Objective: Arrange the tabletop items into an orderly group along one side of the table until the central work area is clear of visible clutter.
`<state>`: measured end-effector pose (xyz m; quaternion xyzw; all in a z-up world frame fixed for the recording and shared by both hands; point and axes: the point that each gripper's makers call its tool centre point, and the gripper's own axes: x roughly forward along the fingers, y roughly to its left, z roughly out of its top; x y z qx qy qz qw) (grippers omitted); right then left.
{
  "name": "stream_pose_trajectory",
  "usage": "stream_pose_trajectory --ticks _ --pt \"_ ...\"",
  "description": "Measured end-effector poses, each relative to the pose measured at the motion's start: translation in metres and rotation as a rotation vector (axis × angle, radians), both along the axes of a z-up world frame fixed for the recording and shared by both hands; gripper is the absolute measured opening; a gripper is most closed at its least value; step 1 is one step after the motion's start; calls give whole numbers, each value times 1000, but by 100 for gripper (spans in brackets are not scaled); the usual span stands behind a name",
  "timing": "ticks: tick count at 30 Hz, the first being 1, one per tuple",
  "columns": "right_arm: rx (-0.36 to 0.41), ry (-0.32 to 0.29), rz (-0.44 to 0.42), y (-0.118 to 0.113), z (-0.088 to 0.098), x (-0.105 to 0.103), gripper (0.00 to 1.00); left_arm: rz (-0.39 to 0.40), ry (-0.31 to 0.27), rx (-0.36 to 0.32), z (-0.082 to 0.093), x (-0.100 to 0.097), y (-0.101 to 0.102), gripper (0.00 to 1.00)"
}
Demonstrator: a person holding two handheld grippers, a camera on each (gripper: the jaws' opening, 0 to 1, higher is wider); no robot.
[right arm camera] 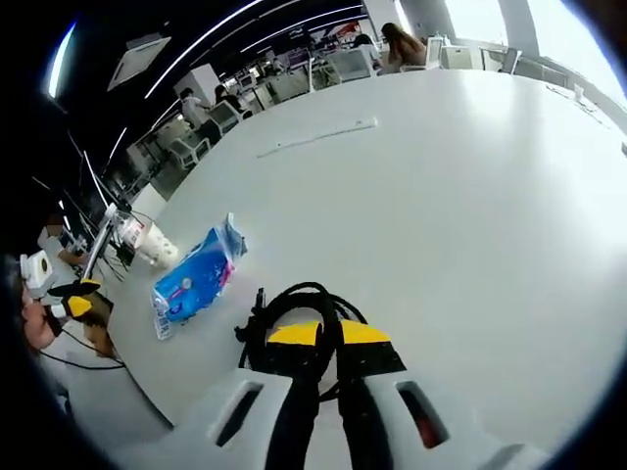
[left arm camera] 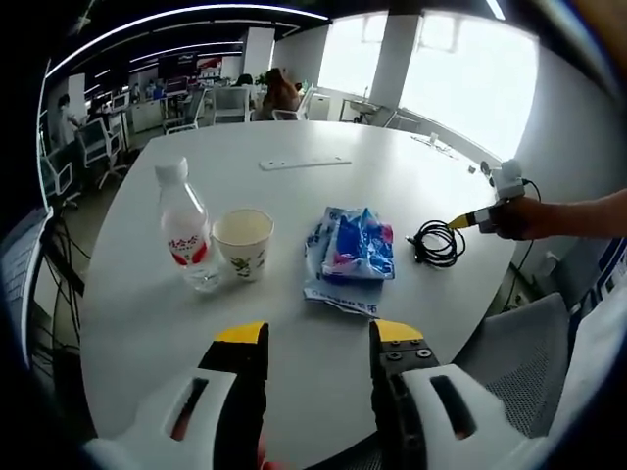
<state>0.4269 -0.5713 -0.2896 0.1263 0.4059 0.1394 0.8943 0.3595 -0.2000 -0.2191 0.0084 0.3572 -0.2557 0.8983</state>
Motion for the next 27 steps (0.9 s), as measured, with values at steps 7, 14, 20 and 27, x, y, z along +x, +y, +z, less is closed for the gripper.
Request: stream_pose_trajectory --ticks 7,14,20,27 --pt "-7 -19 14 2 7 2 0 -2 -2 1 1 -1 1 40" --pt "-4 -21 15 2 7 1 0 -2 -3 1 2 -4 2 41" --pt "-8 -25 29 4 9 -1 0 1 -2 -3 1 -5 3 41" --pt "3 -42 53 13 13 3 2 1 -3 -4 2 -6 4 41"
